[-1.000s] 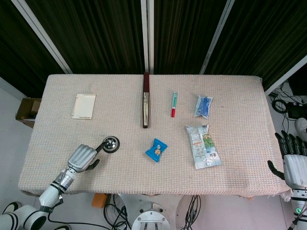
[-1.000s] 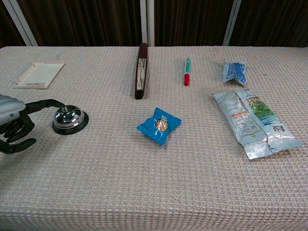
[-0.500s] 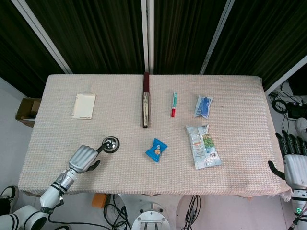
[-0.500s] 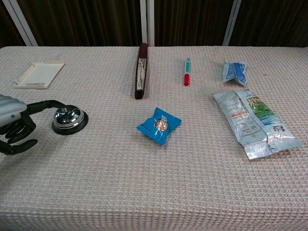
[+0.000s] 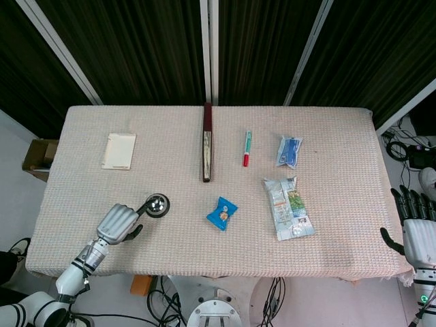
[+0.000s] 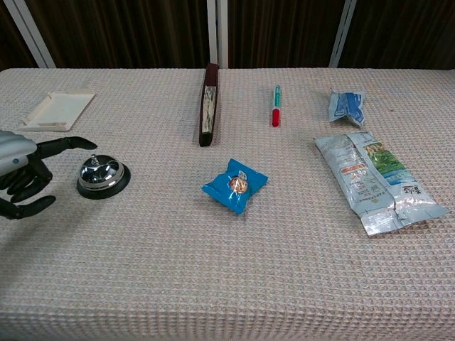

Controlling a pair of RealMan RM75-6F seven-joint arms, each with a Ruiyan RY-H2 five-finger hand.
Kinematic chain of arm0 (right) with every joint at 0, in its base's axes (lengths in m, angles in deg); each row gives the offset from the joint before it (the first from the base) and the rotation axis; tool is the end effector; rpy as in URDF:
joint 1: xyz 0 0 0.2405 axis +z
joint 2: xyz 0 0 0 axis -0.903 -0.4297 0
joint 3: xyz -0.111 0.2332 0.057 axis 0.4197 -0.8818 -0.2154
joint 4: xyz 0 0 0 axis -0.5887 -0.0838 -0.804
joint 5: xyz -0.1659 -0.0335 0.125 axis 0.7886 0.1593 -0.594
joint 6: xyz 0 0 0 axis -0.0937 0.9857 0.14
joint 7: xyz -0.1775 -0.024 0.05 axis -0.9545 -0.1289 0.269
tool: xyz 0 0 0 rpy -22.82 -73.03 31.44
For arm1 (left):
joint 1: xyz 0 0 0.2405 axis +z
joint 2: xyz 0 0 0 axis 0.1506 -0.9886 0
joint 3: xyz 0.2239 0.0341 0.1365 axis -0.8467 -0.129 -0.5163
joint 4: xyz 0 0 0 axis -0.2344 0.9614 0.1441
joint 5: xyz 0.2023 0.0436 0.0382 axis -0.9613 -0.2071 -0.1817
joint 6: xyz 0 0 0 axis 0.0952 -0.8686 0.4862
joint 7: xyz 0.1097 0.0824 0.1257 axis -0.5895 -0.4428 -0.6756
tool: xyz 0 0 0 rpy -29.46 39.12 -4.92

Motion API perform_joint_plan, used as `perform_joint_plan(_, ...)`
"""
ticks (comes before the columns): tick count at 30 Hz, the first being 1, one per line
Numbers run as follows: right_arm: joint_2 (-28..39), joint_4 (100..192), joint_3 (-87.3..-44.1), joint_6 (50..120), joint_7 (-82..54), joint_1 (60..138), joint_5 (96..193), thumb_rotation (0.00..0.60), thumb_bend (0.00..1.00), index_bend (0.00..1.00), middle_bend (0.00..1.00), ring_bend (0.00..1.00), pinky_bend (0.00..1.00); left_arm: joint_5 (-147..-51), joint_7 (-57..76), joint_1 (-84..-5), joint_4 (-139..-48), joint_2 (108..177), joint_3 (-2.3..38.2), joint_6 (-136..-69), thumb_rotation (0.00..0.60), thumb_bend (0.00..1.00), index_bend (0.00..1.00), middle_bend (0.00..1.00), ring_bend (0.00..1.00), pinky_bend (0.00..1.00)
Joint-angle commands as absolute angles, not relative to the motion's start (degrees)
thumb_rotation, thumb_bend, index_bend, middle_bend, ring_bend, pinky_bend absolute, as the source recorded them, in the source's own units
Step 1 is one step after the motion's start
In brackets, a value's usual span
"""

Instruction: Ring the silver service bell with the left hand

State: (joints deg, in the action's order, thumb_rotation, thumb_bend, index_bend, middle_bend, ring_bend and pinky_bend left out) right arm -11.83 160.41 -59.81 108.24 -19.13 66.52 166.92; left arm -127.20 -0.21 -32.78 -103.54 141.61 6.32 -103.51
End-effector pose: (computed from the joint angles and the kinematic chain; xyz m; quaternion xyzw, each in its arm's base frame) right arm -0.3364 -0.2130 0.1710 0.5835 -0.3585 0.3596 0.6338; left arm -0.2476 0.2767 -0.0146 -0.7827 -0.3421 -0.3308 0.4011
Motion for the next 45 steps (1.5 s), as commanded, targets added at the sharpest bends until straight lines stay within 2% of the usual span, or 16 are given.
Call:
perform_joint_plan(1,-11.9,160.4,-59.9,108.3,-19.1,66.5,166.9,0.6,0.19,0.0,0.0,0.0,0.0,-125.6,-0.7,-33.3,-103.4,141.6,5.8,-100.7,0.6,0.43,0.09,0.78,0.7,0.69)
perform_joint_plan(6,-12.1,160.7,-59.9,108.7,-19.1,66.4,167.1,0.6,0.19,0.0,0.0,0.0,0.0,-124.8,-1.6,-33.6,-104.1,141.4,5.9,-99.6,0.6,0.43,0.09,0.78,0.7,0.69)
perform_joint_plan(13,-12.2,160.6,-59.9,108.9,-18.8,66.3,167.1,0.6,0.18,0.0,0.0,0.0,0.0,-127.0,-1.0,-32.8,-104.6,141.2,6.8,-104.3,0.6,0.43,0.09,0.77,0.7,0.69)
perform_joint_plan(22,-11.8,160.1,-59.8,108.3,-18.8,66.5,166.8,0.6,0.18,0.0,0.0,0.0,0.0,-124.0,-3.3,-33.5,-104.6,141.1,5.7,-99.2,0.6,0.43,0.09,0.78,0.7,0.69)
perform_joint_plan(26,-11.9,160.2,-59.9,108.5,-18.9,66.4,166.7,0.6,0.19,0.0,0.0,0.0,0.0,-123.8,-3.6,-33.6,-105.5,140.8,6.2,-99.6,0.6,0.43,0.09,0.78,0.7,0.69)
perform_joint_plan(29,-12.0,160.3,-60.0,108.7,-18.8,66.3,166.7,0.6,0.19,0.0,0.0,0.0,0.0,-126.9,-1.5,-32.6,-106.4,140.3,7.2,-105.2,0.6,0.43,0.09,0.77,0.7,0.69)
perform_joint_plan(32,-12.1,160.3,-60.1,108.9,-18.5,66.3,166.8,0.6,0.19,0.0,0.0,0.0,0.0,-132.1,0.9,-30.2,-106.1,139.4,8.3,-115.7,0.6,0.42,0.09,0.76,0.7,0.68)
perform_joint_plan(34,-12.2,160.3,-60.1,109.2,-18.3,66.2,166.9,0.6,0.19,0.0,0.0,0.0,0.0,-134.3,2.2,-27.9,-105.7,138.4,9.2,-123.0,0.6,0.38,0.09,0.73,0.68,0.67)
perform_joint_plan(36,-12.4,160.2,-60.1,109.3,-18.1,66.0,166.9,0.6,0.19,0.0,0.0,0.0,0.0,-135.1,2.6,-25.2,-105.2,136.8,9.6,-128.8,0.6,0.31,0.09,0.67,0.63,0.65)
perform_joint_plan(39,-12.5,159.9,-59.9,109.4,-17.9,65.8,166.8,0.6,0.19,0.0,0.0,0.0,0.0,-134.1,1.8,-21.7,-105.0,134.2,9.0,-132.5,0.6,0.18,0.09,0.53,0.5,0.6)
perform_joint_plan(40,-12.5,159.6,-59.7,109.6,-17.9,65.6,166.9,0.6,0.18,0.0,0.0,0.0,0.0,-132.5,1.1,-19.8,-105.0,132.9,8.1,-132.8,0.558,0.12,0.09,0.44,0.41,0.55)
perform_joint_plan(42,-12.8,159.0,-59.1,109.7,-17.8,65.0,167.1,0.6,0.18,0.0,0.0,0.0,0.0,-129.7,1.0,-16.7,-106.0,131.0,6.2,-132.5,0.382,0.03,0.09,0.23,0.21,0.41)
perform_joint_plan(44,-13.0,158.6,-58.6,109.8,-18.1,64.6,167.2,0.6,0.18,0.0,0.0,0.0,0.0,-128.7,1.3,-14.6,-105.2,130.8,5.2,-133.2,0.181,0.0,0.09,0.06,0.06,0.27)
perform_joint_plan(45,-13.1,158.5,-58.2,109.7,-18.3,64.3,167.2,0.6,0.18,0.0,0.0,0.0,0.0,-128.2,1.7,-13.3,-104.4,131.0,4.6,-133.6,0.123,0.0,0.09,0.02,0.04,0.23)
